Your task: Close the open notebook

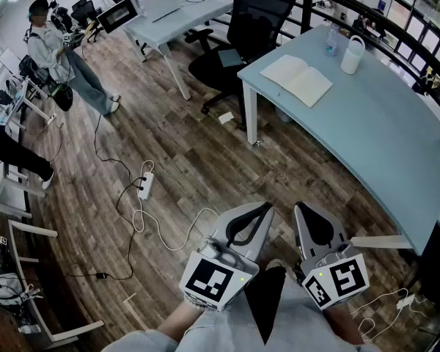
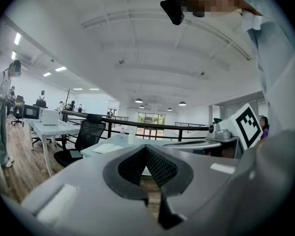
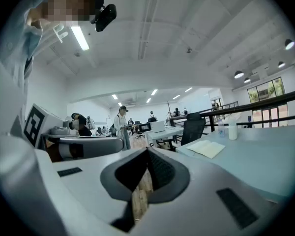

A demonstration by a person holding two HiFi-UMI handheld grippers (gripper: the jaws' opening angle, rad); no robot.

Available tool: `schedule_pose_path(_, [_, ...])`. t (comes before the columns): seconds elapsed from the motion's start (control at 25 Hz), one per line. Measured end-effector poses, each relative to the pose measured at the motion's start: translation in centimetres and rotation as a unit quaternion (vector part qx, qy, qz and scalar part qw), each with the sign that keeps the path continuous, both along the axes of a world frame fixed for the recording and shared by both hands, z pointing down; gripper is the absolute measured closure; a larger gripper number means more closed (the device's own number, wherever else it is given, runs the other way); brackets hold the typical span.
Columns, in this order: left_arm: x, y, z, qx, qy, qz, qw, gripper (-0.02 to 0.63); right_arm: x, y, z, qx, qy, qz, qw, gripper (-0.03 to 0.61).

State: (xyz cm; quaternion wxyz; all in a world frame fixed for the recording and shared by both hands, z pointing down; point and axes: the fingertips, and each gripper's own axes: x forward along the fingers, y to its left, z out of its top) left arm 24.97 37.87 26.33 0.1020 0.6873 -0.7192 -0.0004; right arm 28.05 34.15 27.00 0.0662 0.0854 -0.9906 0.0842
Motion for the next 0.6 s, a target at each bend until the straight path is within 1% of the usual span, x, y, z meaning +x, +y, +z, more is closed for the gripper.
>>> schedule_pose_path(0.6, [-0.7, 1.6, -0.4, 0.01, -0.002, 0.01, 0.9999, 0.609, -0.7, 1.8, -0.3, 0.008, 0.002, 0.009, 1.0, 0.578])
